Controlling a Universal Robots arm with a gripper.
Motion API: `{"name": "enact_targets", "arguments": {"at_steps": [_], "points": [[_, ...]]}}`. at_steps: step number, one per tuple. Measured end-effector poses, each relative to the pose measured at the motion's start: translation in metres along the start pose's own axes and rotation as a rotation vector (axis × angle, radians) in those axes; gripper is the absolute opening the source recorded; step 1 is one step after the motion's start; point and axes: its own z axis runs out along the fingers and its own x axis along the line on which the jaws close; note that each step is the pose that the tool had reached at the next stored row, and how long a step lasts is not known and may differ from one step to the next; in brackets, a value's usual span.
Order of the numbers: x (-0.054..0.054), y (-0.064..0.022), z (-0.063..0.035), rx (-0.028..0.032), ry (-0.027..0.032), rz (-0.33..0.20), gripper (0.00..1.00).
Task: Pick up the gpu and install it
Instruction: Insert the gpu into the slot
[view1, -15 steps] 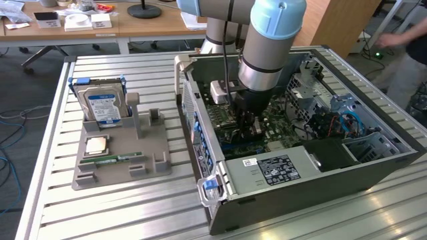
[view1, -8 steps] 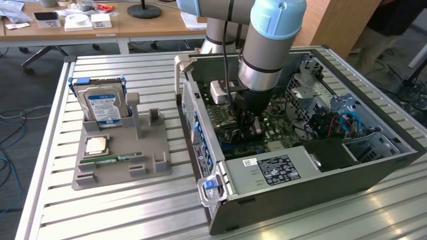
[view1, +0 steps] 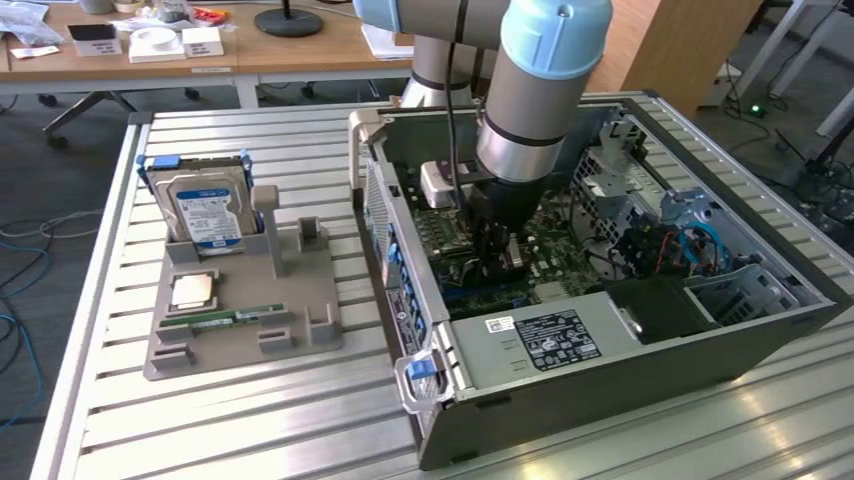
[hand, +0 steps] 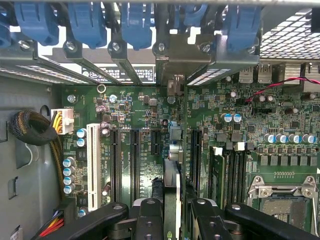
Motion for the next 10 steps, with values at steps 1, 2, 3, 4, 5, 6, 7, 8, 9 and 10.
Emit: {"name": "enact_targets", "arguments": {"at_steps": [1, 2, 3, 4, 5, 6, 7, 8, 9, 10], "points": [[0.0000, 0.0000, 0.0000, 0.0000, 0.0001, 0.000, 0.26], [0.0000, 0.0000, 0.0000, 0.0001, 0.0000, 0.000, 0.26], [0.0000, 0.0000, 0.0000, 0.0000, 0.0000, 0.000, 0.26], [0.0000, 0.0000, 0.0000, -0.0001, 0.0000, 0.000, 0.26], [-0.0002, 0.0005, 0.0009, 0.0005, -0.0023, 0.001, 0.27], [-0.0002, 0.0003, 0.0006, 0.0008, -0.0014, 0.001, 0.33], [-0.0001, 0.0001, 0.0002, 0.0003, -0.0004, 0.000, 0.33], [0.0000, 0.0000, 0.0001, 0.0002, -0.0003, 0.000, 0.39], [0.0000, 0.0000, 0.0000, 0.0001, 0.0000, 0.000, 0.45], [0.0000, 0.0000, 0.0000, 0.0000, 0.0000, 0.000, 0.45]]}}
